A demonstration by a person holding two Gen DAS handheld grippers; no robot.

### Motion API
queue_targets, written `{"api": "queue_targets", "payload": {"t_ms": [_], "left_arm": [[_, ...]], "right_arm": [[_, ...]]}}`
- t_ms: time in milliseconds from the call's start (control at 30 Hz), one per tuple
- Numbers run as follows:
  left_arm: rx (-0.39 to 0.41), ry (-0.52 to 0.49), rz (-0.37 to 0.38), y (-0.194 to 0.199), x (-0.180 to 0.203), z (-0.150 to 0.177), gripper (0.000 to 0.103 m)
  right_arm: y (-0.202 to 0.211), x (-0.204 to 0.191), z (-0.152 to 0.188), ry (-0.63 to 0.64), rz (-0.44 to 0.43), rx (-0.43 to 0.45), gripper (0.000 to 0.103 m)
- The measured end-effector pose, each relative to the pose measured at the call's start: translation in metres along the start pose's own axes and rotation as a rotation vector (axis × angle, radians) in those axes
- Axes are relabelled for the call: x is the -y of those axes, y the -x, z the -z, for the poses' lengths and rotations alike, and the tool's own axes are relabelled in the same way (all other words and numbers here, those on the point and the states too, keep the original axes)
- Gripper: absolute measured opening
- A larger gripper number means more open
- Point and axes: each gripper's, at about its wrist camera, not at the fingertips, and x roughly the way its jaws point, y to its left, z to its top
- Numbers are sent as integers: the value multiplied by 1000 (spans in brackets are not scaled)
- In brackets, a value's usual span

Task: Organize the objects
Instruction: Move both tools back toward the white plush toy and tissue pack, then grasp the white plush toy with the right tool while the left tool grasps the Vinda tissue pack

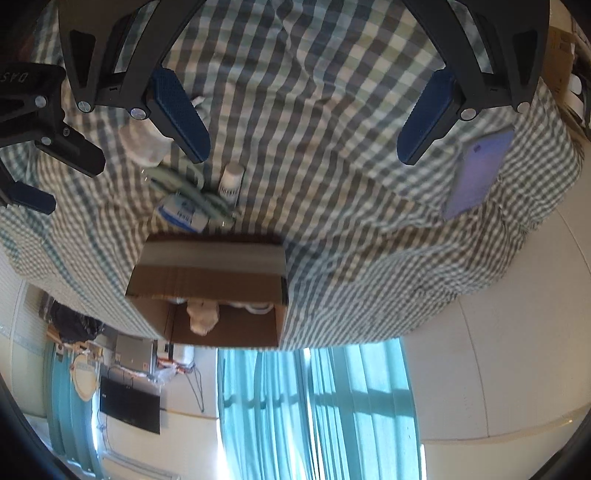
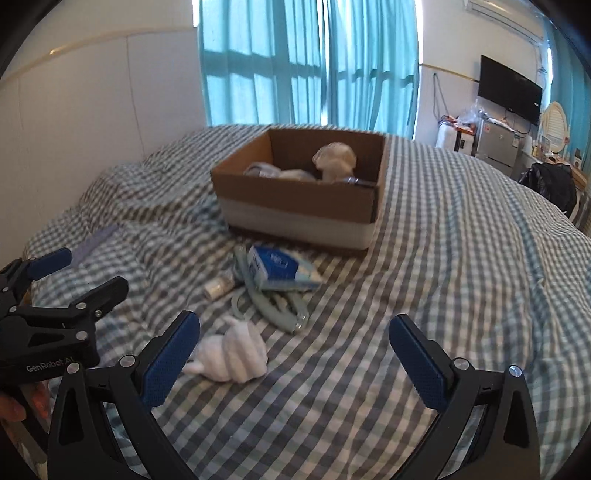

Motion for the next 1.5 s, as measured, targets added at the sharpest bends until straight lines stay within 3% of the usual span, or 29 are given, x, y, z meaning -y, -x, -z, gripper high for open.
{"api": "queue_targets", "payload": {"t_ms": [200, 433, 533, 667, 733, 933, 1133, 1500], "left_arm": [[-66, -12, -50, -27, -6, 14, 103], [-124, 65, -33, -45, -24, 17, 103], [-132, 75, -27, -48, -26, 18, 103], [-140, 60, -32, -50, -23, 19, 103], [-143, 52, -37, -50, -21, 19, 103], [-143, 29, -46, -49, -14, 18, 103], [-130, 32, 6, -45, 2, 12, 103], [-88, -91, 125, -60, 65, -20, 103]], "right_arm": [[-25, -15, 10, 29, -65, -66, 103], [-52, -30, 19, 55, -130, -143, 102], [-60, -34, 22, 60, -156, -169, 95], [-66, -38, 26, 70, -178, -197, 73], [-66, -38, 26, 74, -179, -198, 73], [-47, -27, 19, 58, -167, -165, 72], [-18, 4, 6, 26, -122, -94, 72], [-6, 73, -10, -53, 0, -72, 72]]}}
